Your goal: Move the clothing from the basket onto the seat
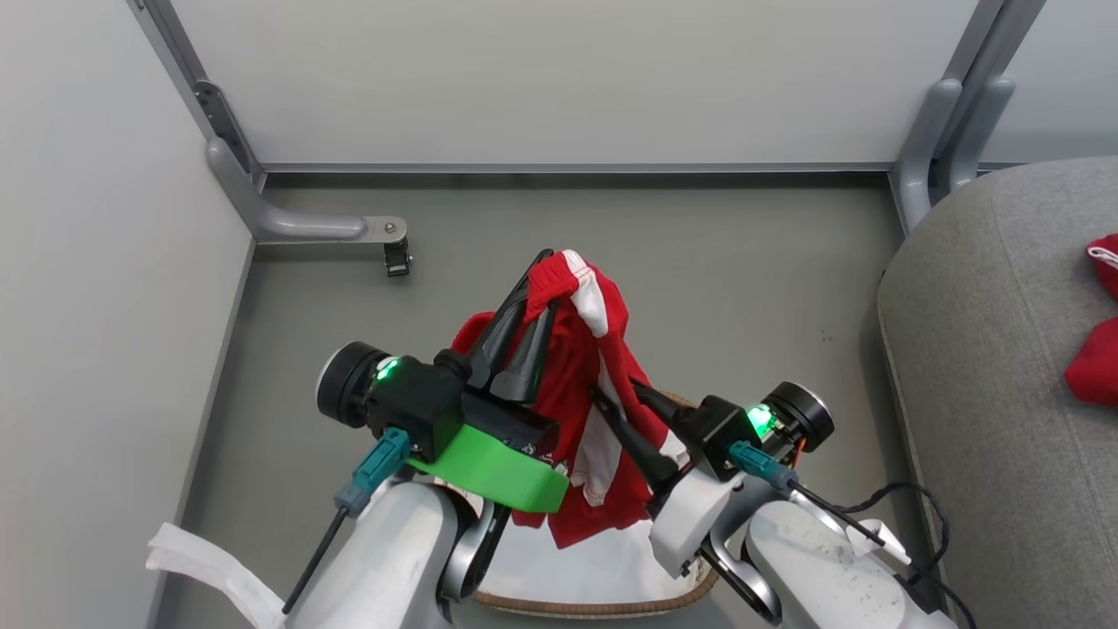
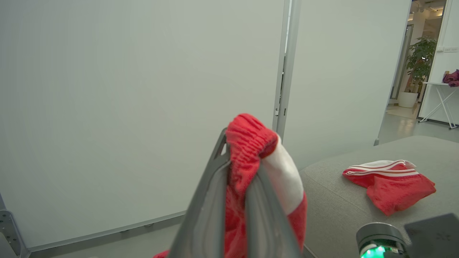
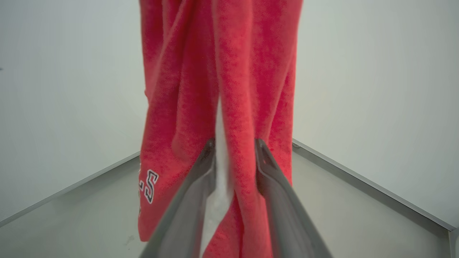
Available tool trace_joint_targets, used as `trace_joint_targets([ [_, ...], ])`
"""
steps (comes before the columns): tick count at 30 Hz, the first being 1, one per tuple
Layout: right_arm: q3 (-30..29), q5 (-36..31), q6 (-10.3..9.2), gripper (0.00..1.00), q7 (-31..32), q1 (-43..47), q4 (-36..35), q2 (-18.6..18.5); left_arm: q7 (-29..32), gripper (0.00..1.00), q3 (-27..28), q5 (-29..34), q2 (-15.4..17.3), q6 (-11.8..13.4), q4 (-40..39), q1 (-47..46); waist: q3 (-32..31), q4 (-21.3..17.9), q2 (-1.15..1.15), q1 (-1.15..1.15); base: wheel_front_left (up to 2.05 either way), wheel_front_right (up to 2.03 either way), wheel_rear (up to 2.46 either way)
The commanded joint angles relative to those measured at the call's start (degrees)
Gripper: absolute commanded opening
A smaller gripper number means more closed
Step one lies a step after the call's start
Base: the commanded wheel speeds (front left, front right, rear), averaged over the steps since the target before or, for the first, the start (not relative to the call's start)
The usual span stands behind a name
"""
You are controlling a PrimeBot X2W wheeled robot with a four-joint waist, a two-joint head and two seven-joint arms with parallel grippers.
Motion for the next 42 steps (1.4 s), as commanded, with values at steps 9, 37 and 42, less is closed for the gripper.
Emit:
trace_joint_targets([
  [9,-5.79,0.78,-0.06,0.00,0.00,1.66,-2.12,-0.30,-0.05,0.84,1.94,0.32,0.11,0.46,0.19,1.04,1.27,-3.79,0.00,0.00,0.00,0.00,0.00],
  [37,-26.43,1.83,-0.06,0.00,-0.01,6.22,-12.75,-0.22,-0.05,1.00,7.40,6.88,0.18,-2.98,7.41,5.21,6.51,-35.54,0.00,0.00,0.00,0.00,0.00],
  [42,-27.59,2.33,-0.06,0.00,-0.01,6.97,-13.37,-0.19,-0.05,1.00,7.79,7.38,0.19,-3.21,8.26,5.41,7.29,-37.90,0.00,0.00,0.00,0.00,0.00],
])
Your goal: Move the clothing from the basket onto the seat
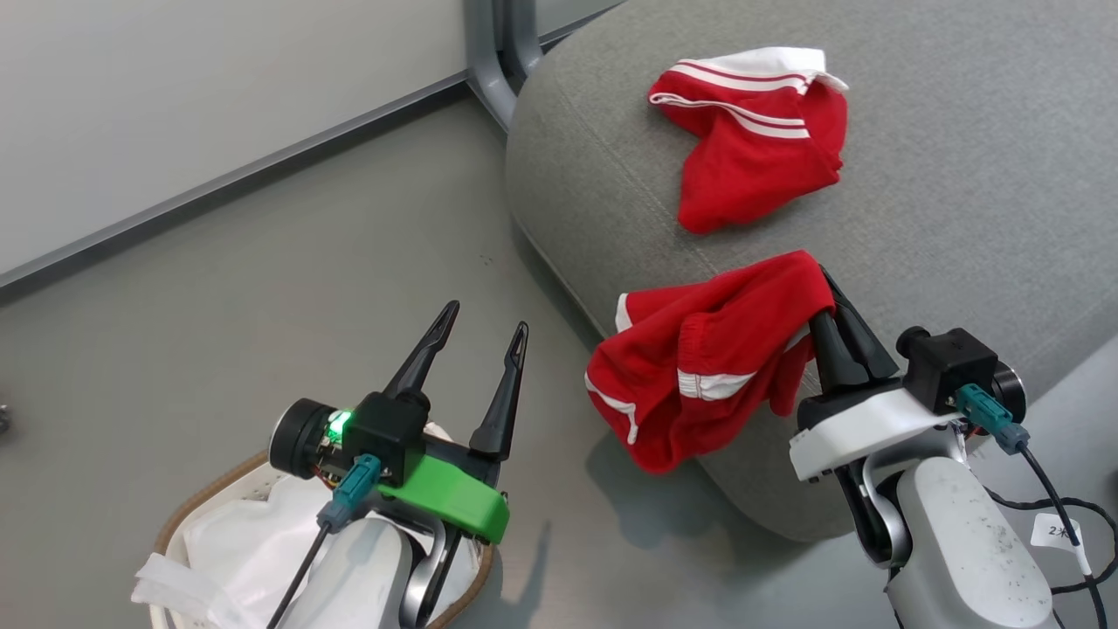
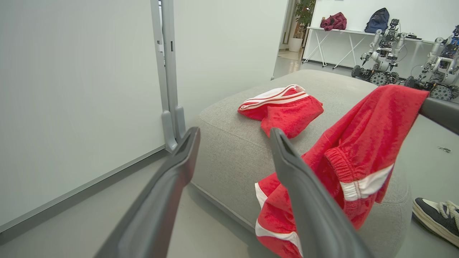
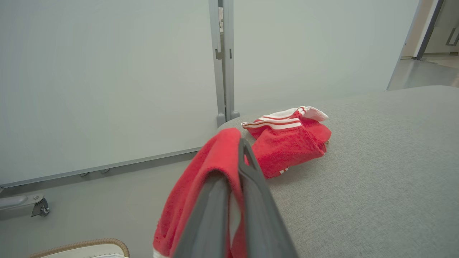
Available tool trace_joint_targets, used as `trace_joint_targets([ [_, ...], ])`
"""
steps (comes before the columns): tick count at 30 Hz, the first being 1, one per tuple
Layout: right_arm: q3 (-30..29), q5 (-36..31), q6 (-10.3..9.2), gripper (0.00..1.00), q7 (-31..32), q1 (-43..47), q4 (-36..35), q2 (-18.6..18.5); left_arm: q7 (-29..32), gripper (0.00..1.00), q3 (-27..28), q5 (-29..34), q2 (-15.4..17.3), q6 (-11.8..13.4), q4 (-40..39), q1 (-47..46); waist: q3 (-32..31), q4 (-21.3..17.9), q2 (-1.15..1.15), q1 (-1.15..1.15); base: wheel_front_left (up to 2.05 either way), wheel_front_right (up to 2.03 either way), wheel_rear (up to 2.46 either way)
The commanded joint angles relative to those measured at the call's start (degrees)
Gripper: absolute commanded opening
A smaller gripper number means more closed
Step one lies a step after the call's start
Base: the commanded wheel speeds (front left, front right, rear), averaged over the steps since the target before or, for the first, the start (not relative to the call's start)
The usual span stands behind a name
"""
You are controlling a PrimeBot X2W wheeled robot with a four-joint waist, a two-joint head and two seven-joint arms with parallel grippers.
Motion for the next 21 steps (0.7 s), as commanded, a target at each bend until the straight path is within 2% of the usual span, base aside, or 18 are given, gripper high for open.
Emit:
trace_joint_targets([
  [1,-0.06,-0.20,-0.06,0.00,-0.02,0.10,-0.30,-0.10,-0.04,1.00,0.16,0.38,0.30,-0.36,0.44,0.78,1.78,-3.62,0.00,0.00,0.00,0.00,0.00],
  [7,-0.61,-3.42,-0.06,0.00,-0.02,-5.29,-1.09,-0.10,-0.05,1.00,0.13,0.84,0.36,-0.38,1.97,0.13,3.97,-3.10,0.00,0.00,0.00,0.00,0.00],
  [12,0.23,-6.87,-0.06,0.00,-0.02,-15.14,-2.29,-0.36,-0.04,1.00,-0.59,0.63,1.55,-0.39,3.34,-0.55,6.28,-1.49,0.00,0.00,0.00,0.00,0.00],
  [16,1.56,-8.06,-0.07,0.00,-0.02,-23.49,-2.44,-3.37,-0.04,1.00,-1.11,0.48,2.23,-0.40,3.99,-1.49,8.02,0.24,0.00,0.00,0.00,0.00,0.00],
  [21,-1.43,-9.70,-0.07,0.00,-0.01,-31.86,0.19,-8.77,-0.04,1.00,-1.59,0.24,2.81,-0.41,4.23,-2.64,10.12,2.75,0.00,0.00,0.00,0.00,0.00],
])
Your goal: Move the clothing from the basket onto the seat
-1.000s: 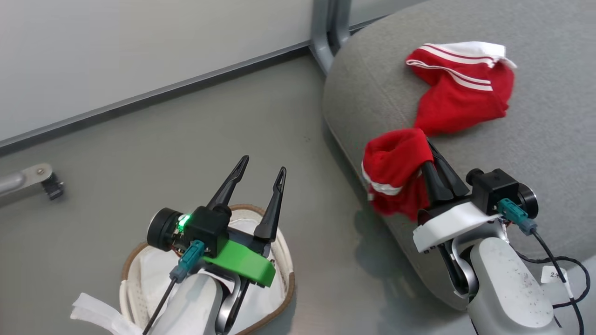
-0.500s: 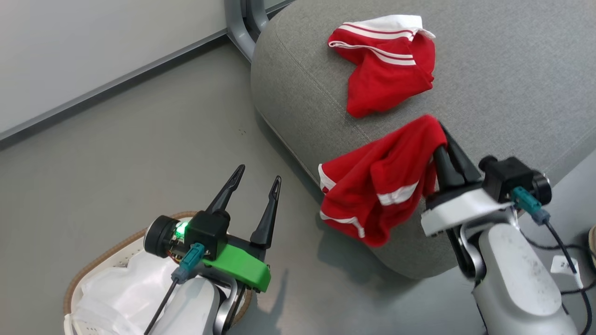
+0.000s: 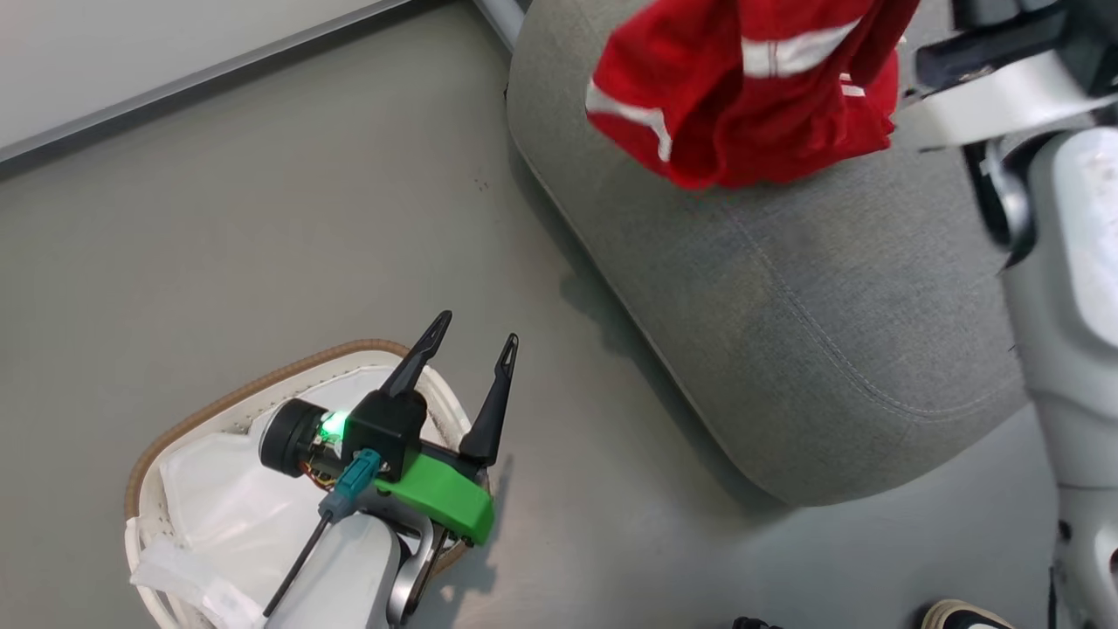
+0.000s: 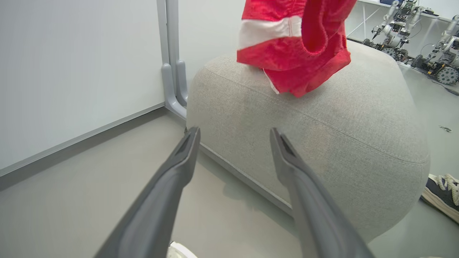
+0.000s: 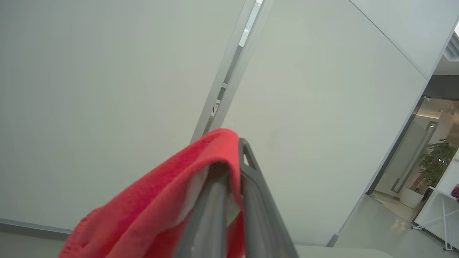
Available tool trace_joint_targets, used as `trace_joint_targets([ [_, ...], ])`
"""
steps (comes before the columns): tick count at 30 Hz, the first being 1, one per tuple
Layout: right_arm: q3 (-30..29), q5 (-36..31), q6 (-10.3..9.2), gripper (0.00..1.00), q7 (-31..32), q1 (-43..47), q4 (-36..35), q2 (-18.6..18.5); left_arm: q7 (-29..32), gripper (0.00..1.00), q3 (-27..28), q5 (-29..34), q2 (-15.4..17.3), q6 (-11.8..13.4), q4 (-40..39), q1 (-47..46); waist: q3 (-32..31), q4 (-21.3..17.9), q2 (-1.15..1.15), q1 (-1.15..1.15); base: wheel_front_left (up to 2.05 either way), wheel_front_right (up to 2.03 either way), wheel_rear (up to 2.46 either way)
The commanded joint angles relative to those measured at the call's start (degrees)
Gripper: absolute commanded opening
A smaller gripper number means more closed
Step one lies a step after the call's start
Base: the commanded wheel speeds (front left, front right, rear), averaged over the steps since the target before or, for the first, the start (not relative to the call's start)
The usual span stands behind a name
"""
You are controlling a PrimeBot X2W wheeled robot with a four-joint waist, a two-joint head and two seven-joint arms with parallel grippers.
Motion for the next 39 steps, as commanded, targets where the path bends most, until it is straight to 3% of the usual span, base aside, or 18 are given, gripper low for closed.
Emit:
trace_joint_targets([
  [1,-1.51,-0.42,-0.08,0.00,0.00,-1.49,1.90,-1.48,-0.02,1.00,-0.14,-0.27,0.65,-0.23,0.19,-1.32,2.26,2.43,0.00,0.00,0.00,0.00,0.00],
  [5,-8.14,-4.30,-0.08,0.00,-0.02,-6.46,10.13,-7.14,-0.02,1.00,-0.75,-0.24,1.08,-0.23,0.68,-2.72,4.66,5.32,0.00,0.00,0.00,0.00,0.00],
  [12,-22.96,-12.34,-0.08,0.00,-0.01,-9.48,19.39,-10.64,-0.02,1.00,-1.48,-0.16,1.79,-0.23,1.27,-4.43,8.00,8.79,0.00,0.00,0.00,0.00,0.00],
  [22,-45.21,-28.49,-0.08,0.01,-0.01,-5.23,26.52,-7.78,-0.02,1.00,-0.35,-0.36,1.41,-0.23,2.01,-6.19,10.24,12.35,0.00,0.00,0.00,0.00,0.00],
  [23,-47.11,-29.99,-0.08,0.33,-0.01,-4.62,26.83,-7.44,-0.03,1.00,-0.23,-0.22,1.26,-0.23,2.07,-6.31,10.30,12.62,0.00,0.00,0.00,0.00,0.00],
  [25,-50.53,-31.75,-0.08,0.49,-0.01,-3.56,27.59,-6.55,-0.02,1.00,0.09,-0.13,1.12,-0.23,2.23,-6.37,10.35,13.09,0.00,0.00,0.00,0.00,0.00],
  [26,-51.56,-32.50,-0.08,1.00,-0.01,-3.12,27.99,-6.21,-0.02,1.00,0.31,0.01,1.13,-0.23,2.28,-6.34,10.33,13.27,0.00,0.00,0.00,0.00,0.00],
  [32,-51.99,-31.04,-0.08,1.00,-0.01,0.06,27.63,-4.78,-0.02,1.00,2.85,0.35,1.19,-0.23,3.01,-4.76,9.53,13.70,0.00,0.00,0.00,0.00,0.00],
  [39,-42.04,-21.44,-0.08,1.00,-0.01,8.25,21.39,-0.99,-0.03,1.00,7.77,0.92,0.39,-0.12,3.56,-2.54,6.37,14.29,0.00,0.00,0.00,0.00,0.00],
])
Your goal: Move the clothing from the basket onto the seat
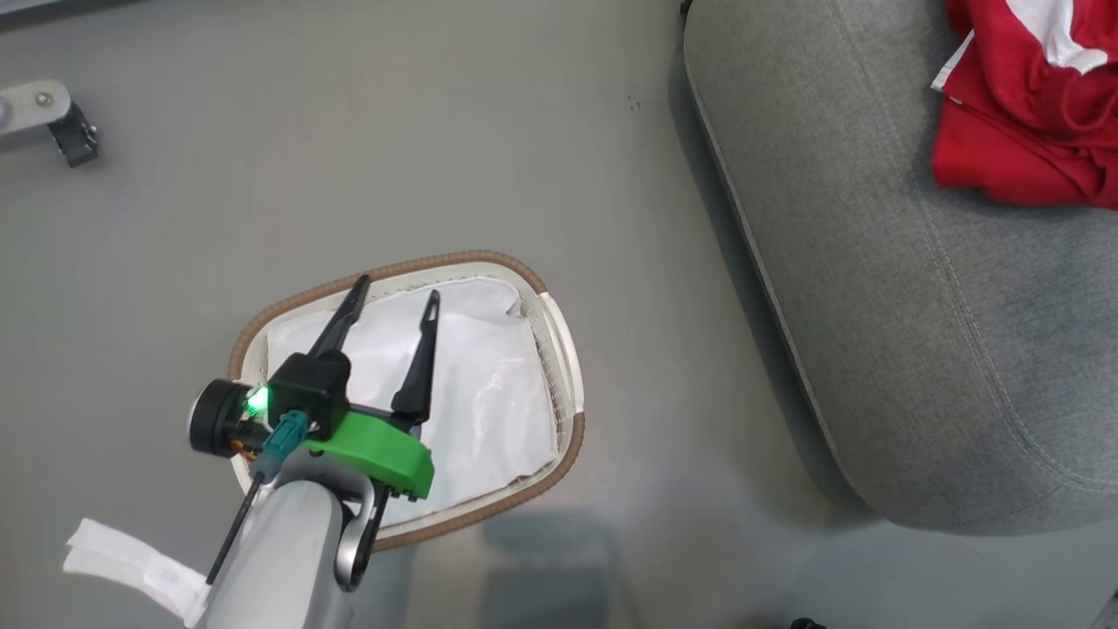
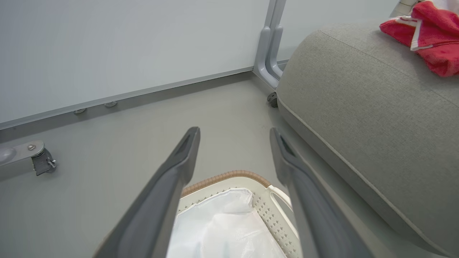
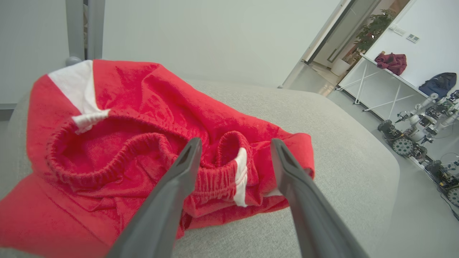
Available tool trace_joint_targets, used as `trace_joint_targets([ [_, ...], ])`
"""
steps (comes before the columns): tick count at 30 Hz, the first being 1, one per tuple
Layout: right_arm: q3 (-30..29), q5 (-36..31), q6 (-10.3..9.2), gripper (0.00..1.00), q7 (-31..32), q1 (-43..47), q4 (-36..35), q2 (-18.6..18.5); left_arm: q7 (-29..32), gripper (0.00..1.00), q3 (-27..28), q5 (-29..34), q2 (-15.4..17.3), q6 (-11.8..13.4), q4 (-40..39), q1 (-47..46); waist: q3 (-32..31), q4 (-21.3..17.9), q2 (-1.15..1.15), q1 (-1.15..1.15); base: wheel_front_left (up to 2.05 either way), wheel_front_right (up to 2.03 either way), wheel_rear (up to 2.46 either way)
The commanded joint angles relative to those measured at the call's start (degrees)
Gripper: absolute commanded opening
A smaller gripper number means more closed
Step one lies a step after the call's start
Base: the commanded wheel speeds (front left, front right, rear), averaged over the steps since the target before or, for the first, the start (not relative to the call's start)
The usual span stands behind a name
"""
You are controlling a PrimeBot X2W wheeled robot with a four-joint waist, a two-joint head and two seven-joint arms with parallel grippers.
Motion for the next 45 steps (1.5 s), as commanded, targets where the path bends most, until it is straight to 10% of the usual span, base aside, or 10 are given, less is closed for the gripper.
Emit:
trace_joint_targets([
  [1,1.97,1.86,-0.08,1.00,0.00,2.87,-1.99,1.30,-0.04,1.00,1.18,0.61,-0.23,-0.08,0.11,1.25,-1.93,0.45,0.00,0.00,0.00,0.00,0.00],
  [25,31.74,20.23,-0.08,1.00,0.00,18.90,-13.62,9.34,-0.03,1.00,14.49,3.12,-2.47,6.45,-0.52,9.48,-12.55,11.28,0.00,0.00,0.00,0.00,0.00],
  [45,38.60,25.37,-0.08,1.00,0.00,29.55,-11.97,9.36,-0.03,1.00,15.34,-1.98,-2.49,5.41,-1.55,17.94,-20.67,13.09,0.00,0.00,0.00,0.00,0.00],
])
